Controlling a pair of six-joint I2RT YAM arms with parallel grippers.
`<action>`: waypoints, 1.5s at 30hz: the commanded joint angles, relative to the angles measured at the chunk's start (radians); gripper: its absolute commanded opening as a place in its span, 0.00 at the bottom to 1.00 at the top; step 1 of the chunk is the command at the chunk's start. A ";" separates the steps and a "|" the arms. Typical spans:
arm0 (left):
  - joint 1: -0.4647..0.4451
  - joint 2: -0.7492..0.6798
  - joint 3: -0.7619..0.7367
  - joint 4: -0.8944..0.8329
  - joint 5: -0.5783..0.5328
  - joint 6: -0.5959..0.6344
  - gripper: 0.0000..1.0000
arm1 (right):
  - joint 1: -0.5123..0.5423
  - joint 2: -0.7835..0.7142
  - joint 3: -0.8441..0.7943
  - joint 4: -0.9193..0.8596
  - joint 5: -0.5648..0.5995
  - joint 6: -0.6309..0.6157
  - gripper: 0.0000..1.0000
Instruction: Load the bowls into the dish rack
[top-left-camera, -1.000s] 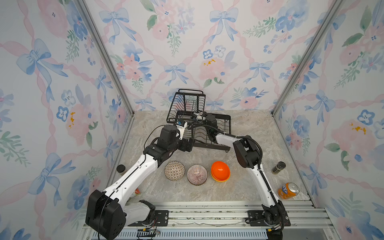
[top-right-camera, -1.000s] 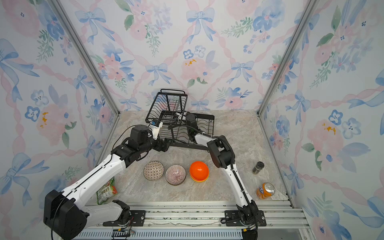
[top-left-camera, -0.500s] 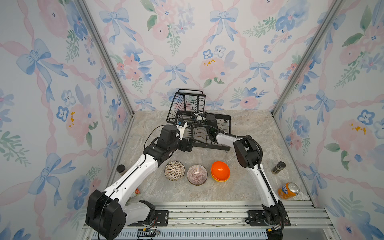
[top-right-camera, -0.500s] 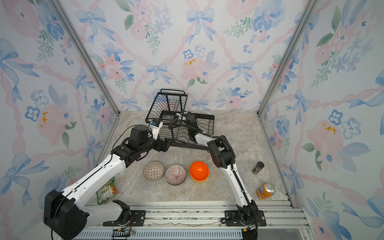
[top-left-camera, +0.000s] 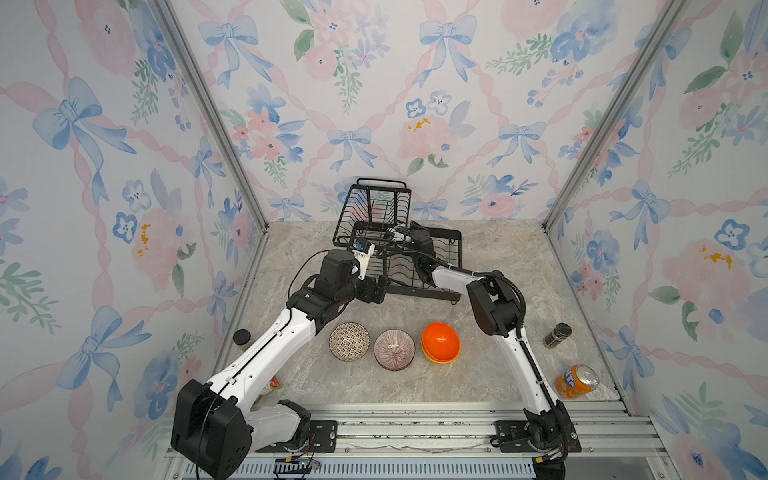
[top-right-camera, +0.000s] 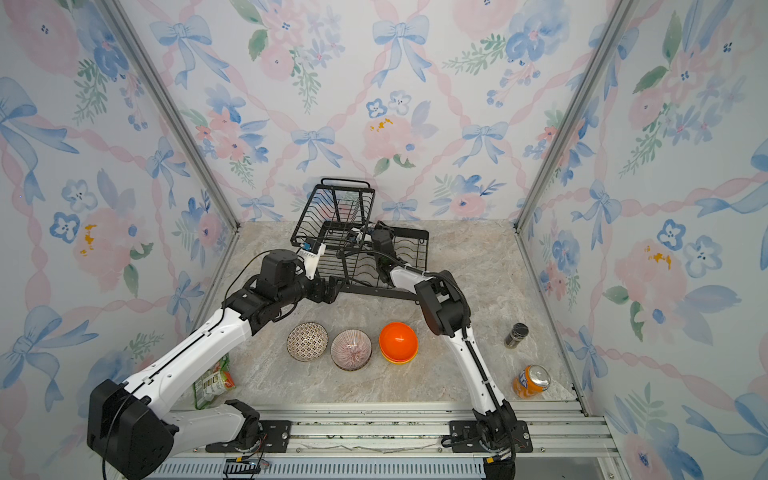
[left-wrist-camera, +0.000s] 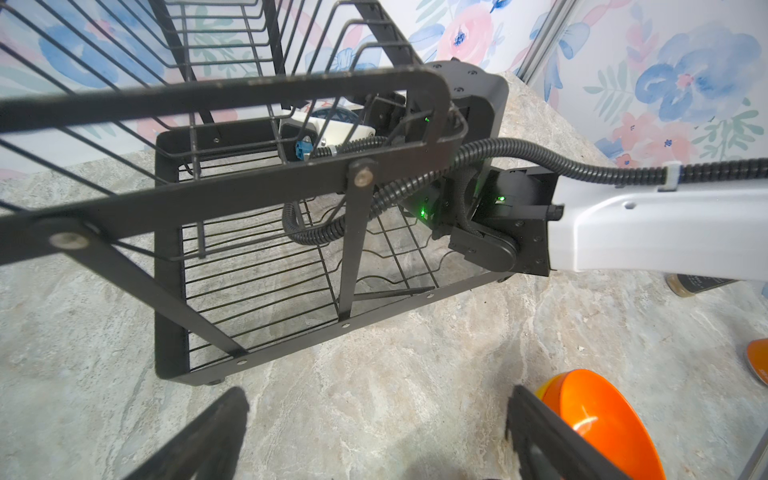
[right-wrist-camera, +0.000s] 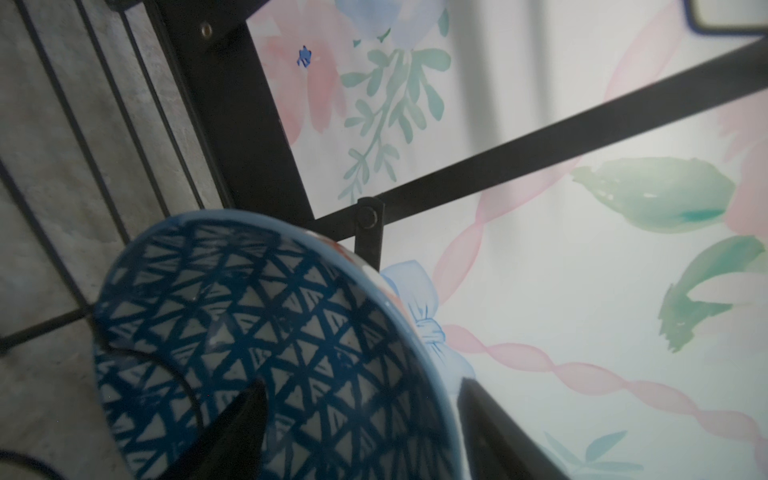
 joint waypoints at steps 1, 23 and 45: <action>0.008 0.003 -0.019 -0.013 0.007 0.016 0.98 | -0.006 -0.087 -0.024 0.013 -0.005 0.013 0.83; 0.007 0.028 -0.016 -0.010 0.004 0.019 0.98 | -0.012 -0.258 -0.290 0.119 -0.036 0.065 0.97; 0.008 0.038 -0.012 -0.009 0.005 0.019 0.98 | -0.021 -0.401 -0.605 0.367 0.010 0.000 0.97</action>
